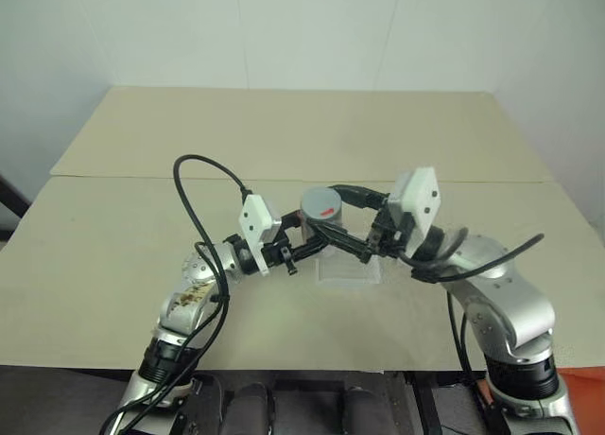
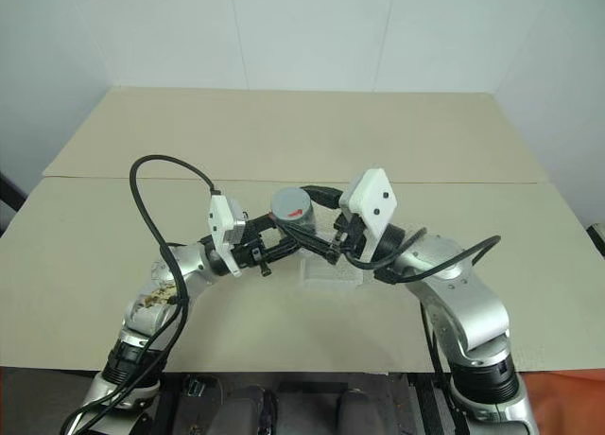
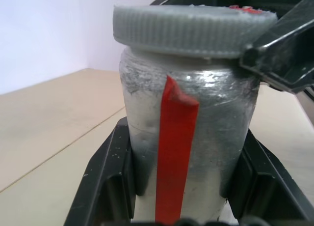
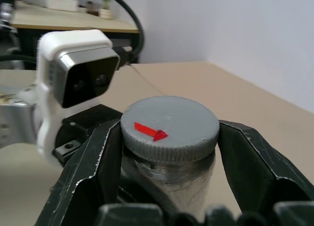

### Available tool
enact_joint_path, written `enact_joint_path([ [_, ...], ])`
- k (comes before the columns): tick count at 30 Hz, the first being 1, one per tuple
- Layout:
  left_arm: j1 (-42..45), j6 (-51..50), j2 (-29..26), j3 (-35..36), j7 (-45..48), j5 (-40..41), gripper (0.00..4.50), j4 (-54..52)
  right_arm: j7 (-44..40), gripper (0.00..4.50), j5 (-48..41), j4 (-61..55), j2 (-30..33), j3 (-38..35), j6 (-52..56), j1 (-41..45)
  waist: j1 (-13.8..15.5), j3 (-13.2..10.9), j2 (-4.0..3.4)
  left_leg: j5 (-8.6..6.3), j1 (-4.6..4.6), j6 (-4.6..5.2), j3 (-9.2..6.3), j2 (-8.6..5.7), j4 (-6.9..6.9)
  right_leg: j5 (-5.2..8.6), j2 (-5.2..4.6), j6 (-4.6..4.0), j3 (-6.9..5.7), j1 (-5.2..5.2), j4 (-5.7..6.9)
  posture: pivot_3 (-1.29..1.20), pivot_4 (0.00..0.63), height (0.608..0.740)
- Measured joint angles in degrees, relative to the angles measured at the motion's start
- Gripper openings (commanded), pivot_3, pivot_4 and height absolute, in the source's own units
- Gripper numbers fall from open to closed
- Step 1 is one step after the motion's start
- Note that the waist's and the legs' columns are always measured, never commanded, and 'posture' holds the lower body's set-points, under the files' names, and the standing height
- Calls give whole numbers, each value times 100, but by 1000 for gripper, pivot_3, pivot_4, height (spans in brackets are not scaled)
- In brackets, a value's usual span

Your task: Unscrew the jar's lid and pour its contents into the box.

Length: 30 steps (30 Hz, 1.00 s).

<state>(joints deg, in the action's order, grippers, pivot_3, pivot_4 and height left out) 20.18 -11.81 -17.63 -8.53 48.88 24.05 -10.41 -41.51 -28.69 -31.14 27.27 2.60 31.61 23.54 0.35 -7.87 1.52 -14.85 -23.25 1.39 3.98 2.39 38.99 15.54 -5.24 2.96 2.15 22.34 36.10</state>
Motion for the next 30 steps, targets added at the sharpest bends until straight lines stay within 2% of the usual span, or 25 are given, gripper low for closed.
enact_joint_path([
  [10, -26, -101, -110, -3, 211, 199, 1961, -142, -1772, 3192, -362, 1306, 368, -17, -484, 795, -8, 0, 0, 0, 0, 0, 0, 2, 0, 0, 2, 0, 0, 0, -1, 0, 150, 740],
  [24, -104, -181, -158, -54, 297, 297, 1961, -325, -4228, 3192, -292, 3548, 345, 362, -1347, 2197, 8, -1, -2, 0, 2, 0, 2, 3, 1, 0, 2, 0, 0, 1, 2, 0, 150, 740],
  [30, -108, -199, -176, -34, 285, 296, 1961, -318, -4790, 3192, -219, 4402, 182, 581, -1750, 2707, -6, -2, -3, 0, 1, 0, 4, 4, 1, 0, 1, -1, 0, 3, 5, 0, 150, 740],
])
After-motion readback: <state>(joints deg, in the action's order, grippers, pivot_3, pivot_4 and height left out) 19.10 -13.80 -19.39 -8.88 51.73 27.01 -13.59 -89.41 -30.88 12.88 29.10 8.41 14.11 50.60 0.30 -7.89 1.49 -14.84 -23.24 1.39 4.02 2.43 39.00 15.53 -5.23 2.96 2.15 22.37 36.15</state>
